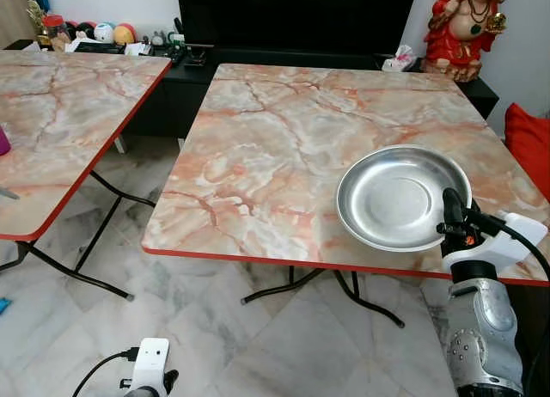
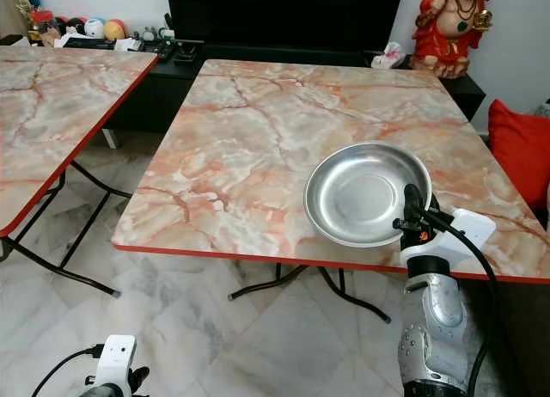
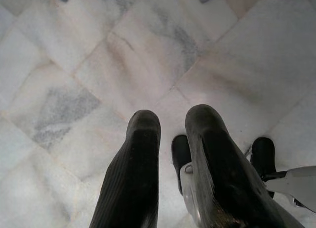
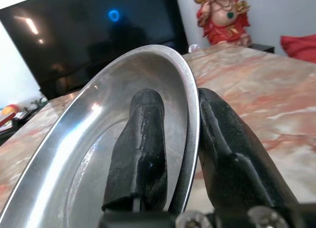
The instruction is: Setting the table
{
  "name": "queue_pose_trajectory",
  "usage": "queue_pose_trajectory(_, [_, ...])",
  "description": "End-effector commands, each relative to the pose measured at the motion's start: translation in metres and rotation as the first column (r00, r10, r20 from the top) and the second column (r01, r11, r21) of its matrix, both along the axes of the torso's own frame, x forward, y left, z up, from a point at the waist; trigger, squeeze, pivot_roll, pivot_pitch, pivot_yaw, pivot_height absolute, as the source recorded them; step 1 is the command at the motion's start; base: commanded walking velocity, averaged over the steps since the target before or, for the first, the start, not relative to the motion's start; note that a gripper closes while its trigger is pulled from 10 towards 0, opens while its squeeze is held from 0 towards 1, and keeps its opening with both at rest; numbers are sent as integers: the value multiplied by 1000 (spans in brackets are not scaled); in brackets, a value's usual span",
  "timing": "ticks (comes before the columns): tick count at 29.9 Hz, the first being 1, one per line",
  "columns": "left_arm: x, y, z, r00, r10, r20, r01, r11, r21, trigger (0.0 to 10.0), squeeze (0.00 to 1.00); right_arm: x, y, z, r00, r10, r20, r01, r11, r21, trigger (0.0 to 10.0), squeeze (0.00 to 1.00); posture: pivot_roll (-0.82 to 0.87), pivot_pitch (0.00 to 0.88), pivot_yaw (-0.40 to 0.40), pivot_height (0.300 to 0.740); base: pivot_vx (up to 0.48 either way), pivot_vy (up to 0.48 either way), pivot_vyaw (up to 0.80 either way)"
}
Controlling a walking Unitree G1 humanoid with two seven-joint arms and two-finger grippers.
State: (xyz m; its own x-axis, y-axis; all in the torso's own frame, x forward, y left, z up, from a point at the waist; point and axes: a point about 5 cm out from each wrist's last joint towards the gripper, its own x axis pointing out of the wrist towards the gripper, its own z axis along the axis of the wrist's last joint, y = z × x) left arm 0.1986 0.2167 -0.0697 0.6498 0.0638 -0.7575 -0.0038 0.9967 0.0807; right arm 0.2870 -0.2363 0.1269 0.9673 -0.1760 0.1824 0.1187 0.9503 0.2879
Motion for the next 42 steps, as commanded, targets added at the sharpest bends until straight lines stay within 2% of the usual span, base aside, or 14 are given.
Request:
queue_pose_trajectory(1, [-3,1,-2,1000,10,-14,-10,1000,-2,10000,0,2,2,5,1000,-5,29,5,1000,3,10000,0,53,0,-32,740,0,0,0])
queue_pose_trajectory(7, [-3,2,-1,1000,-2,-18,2,1000,3,10000,0,5,8,6,999,3,36,-3,1000,8,10000,0,88,0,-5,740,0,0,0])
queue_pose_trajectory(11, [1,3,1,1000,-4,-4,4,1000,3,10000,0,5,10,3,999,7,32,-7,1000,15,10000,0,92,0,-18,740,0,0,0])
queue_pose_trajectory(21, [-3,5,-1,1000,-3,-17,3,1000,11,10000,0,6,6,5,999,-6,39,5,1000,12,10000,0,96,0,-18,740,0,0,0])
queue_pose_trajectory(25, [-3,6,0,1000,-1,-13,1,1000,12,10000,0,6,10,2,999,6,34,-7,1000,18,10000,0,102,0,-16,740,0,0,0])
queue_pose_trajectory(42, [0,9,2,1000,-6,-5,6,1000,20,10000,0,6,11,1,999,-2,39,1,1000,24,10000,0,127,0,1,740,0,0,0])
